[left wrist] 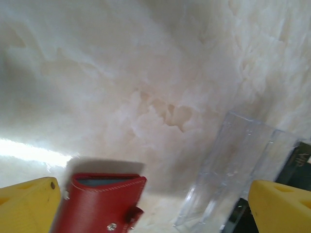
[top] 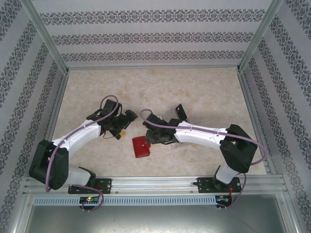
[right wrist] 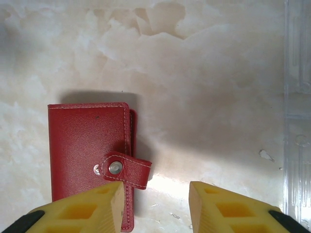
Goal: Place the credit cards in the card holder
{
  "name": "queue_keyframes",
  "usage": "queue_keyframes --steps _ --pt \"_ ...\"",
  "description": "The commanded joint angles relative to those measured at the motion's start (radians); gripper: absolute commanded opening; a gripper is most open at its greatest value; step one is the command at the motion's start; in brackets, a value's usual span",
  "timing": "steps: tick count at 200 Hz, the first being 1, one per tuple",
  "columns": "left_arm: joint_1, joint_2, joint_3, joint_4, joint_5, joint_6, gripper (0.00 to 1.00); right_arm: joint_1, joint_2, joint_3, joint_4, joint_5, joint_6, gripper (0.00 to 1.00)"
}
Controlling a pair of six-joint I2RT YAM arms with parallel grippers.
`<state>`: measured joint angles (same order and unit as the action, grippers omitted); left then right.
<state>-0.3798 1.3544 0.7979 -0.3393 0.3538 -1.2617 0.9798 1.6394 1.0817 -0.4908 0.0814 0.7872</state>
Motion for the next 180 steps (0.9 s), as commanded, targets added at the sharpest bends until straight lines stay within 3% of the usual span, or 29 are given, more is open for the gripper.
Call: queue_keyframes --steps 1,21,71,180 --pt "-0.037 -0.008 -0.024 0.086 -0.021 -0.269 1.0 0.015 0.018 0.013 0.033 0.007 0.005 0.41" --pt "-0.06 0.025 -0.037 0.14 -0.019 -0.363 1.0 0.025 0.046 0.028 0.053 0.019 -0.006 0.41" --pt "-0.076 0.115 -0.05 0.246 -0.023 -0.451 1.0 0.061 0.134 0.098 0.032 0.037 -0.03 0.41" --pt "-0.1 0.21 -0.112 0.367 0.006 -0.505 1.0 0.089 0.198 0.13 -0.002 0.075 -0.027 0.35"
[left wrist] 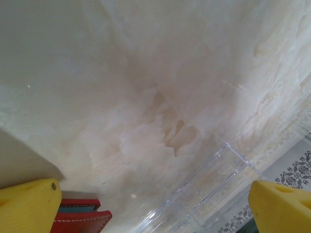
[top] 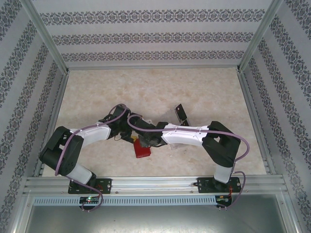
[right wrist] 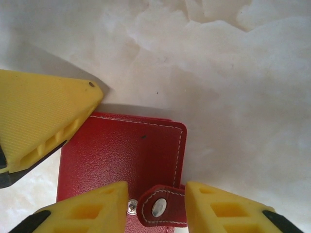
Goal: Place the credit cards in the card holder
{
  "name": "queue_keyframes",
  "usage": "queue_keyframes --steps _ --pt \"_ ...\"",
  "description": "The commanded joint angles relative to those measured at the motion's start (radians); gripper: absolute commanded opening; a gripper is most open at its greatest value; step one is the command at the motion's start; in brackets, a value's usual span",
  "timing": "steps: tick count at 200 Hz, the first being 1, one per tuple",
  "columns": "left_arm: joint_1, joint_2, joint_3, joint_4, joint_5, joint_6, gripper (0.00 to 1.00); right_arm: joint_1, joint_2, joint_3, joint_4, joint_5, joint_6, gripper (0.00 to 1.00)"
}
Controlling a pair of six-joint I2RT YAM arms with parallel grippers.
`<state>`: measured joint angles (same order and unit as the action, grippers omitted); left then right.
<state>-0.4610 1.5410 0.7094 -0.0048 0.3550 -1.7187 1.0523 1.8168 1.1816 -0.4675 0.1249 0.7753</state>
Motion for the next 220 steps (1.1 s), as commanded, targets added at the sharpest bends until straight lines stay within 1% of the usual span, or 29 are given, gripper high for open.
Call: queue_keyframes --steps 1,31,50,80,92,116,173,220 --pt "-0.019 0.023 -0.023 0.033 0.005 -0.047 1.0 0.016 0.021 0.03 -0.027 0.032 -0.016 0.35" --pt "-0.02 0.021 -0.014 0.028 0.001 -0.039 1.0 0.021 0.019 0.029 -0.036 0.038 -0.018 0.27" --pt "-0.019 0.008 0.0 0.028 -0.001 -0.02 1.0 0.023 0.009 0.021 -0.046 0.048 -0.018 0.26" --pt "-0.02 -0.049 0.029 -0.022 -0.04 0.019 1.0 0.023 -0.013 -0.004 -0.05 0.056 -0.012 0.15" --pt "-0.021 -0.065 0.033 -0.031 -0.045 0.023 1.0 0.022 -0.017 -0.009 -0.05 0.059 -0.011 0.12" --pt "-0.02 -0.092 0.032 -0.042 -0.046 0.024 1.0 0.021 -0.026 -0.01 -0.05 0.058 -0.013 0.0" --pt "-0.021 -0.169 0.004 -0.083 -0.049 0.038 1.0 0.032 -0.059 -0.008 -0.04 0.03 -0.028 0.0" --pt "-0.022 -0.184 -0.054 -0.063 -0.046 0.034 1.0 0.038 -0.02 0.014 -0.025 0.005 -0.039 0.0"
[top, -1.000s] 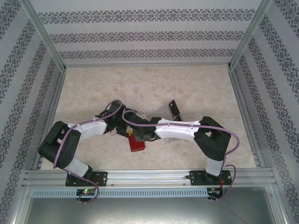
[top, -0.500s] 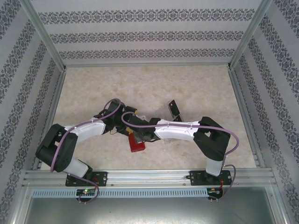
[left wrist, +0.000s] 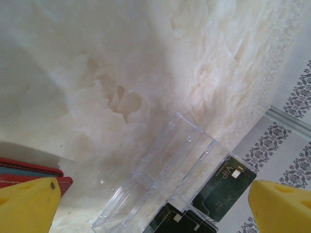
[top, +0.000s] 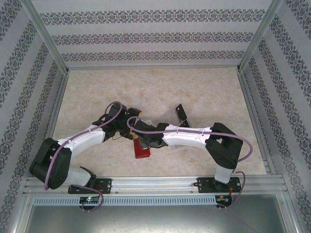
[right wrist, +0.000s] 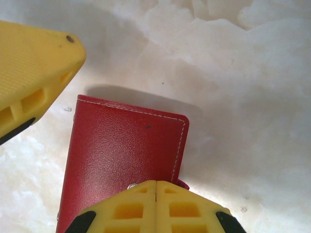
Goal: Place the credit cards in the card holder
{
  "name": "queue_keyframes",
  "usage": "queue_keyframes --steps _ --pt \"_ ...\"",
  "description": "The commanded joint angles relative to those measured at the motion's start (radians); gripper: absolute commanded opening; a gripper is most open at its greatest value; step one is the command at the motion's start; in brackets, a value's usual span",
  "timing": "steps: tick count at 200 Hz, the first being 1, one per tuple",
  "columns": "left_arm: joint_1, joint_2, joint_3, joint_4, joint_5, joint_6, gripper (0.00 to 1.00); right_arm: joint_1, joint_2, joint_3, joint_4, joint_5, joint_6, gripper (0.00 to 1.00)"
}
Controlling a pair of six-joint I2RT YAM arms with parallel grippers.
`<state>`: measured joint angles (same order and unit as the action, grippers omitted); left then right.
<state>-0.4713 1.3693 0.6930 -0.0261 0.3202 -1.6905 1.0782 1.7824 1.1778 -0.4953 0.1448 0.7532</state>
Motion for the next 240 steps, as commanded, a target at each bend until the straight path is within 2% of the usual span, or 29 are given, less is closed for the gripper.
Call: queue_keyframes --steps 1,29,43,57,130,158,240 --pt "-0.012 -0.011 -0.039 -0.041 -0.011 0.006 1.0 0.012 0.016 0.019 0.002 -0.015 -0.017 0.0" --pt "-0.012 -0.006 -0.06 -0.025 -0.008 0.002 1.0 0.014 0.051 0.027 -0.008 -0.022 -0.017 0.0" --pt "-0.011 -0.005 -0.066 -0.021 -0.007 -0.001 1.0 0.017 0.045 0.023 -0.01 -0.02 -0.013 0.1" --pt "-0.011 -0.006 -0.068 -0.017 -0.005 -0.001 1.0 0.018 0.034 0.017 -0.012 -0.013 -0.009 0.14" --pt "-0.012 -0.004 -0.069 -0.006 -0.001 -0.005 1.0 0.025 -0.001 0.019 -0.04 0.007 -0.009 0.16" --pt "-0.011 -0.006 -0.071 -0.004 -0.002 -0.004 1.0 0.027 -0.018 0.019 -0.054 0.023 -0.009 0.23" --pt "-0.012 -0.004 -0.071 0.004 -0.004 -0.006 1.0 0.028 0.012 0.049 -0.081 0.032 -0.013 0.23"
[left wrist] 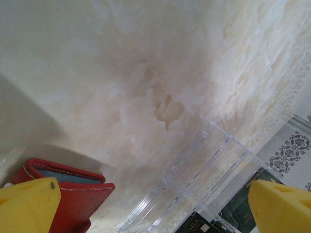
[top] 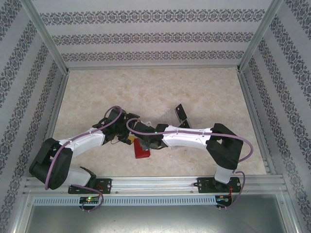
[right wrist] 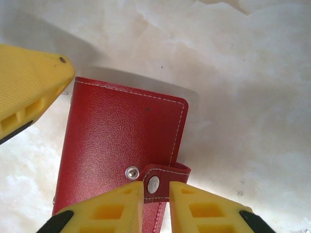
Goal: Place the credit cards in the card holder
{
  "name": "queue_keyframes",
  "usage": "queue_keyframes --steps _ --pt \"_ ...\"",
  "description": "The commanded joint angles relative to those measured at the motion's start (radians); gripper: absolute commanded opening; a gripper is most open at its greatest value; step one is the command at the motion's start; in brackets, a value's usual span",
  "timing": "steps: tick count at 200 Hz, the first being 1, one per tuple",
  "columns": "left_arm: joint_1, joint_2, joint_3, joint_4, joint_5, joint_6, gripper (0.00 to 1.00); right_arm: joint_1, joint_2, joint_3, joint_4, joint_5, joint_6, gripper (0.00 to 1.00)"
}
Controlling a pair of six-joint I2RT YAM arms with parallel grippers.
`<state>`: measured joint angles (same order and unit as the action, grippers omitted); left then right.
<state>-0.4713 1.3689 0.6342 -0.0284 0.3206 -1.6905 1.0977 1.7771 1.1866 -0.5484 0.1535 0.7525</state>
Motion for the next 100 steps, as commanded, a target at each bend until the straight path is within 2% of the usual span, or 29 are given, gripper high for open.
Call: queue_keyframes --steps 1,36,54,100 --pt "-0.012 -0.003 -0.012 0.007 -0.004 -0.006 1.0 0.008 0.018 0.041 -0.028 0.024 -0.013 0.23" --pt "-0.012 0.0 -0.012 0.009 -0.004 -0.008 1.0 0.008 0.04 0.065 -0.025 0.016 -0.021 0.24" --pt "-0.012 0.001 -0.013 0.013 -0.003 -0.009 1.0 0.008 0.058 0.077 -0.031 0.012 -0.025 0.28" --pt "-0.011 0.004 -0.014 0.02 0.001 -0.011 1.0 0.008 0.081 0.081 -0.043 0.015 -0.025 0.26"
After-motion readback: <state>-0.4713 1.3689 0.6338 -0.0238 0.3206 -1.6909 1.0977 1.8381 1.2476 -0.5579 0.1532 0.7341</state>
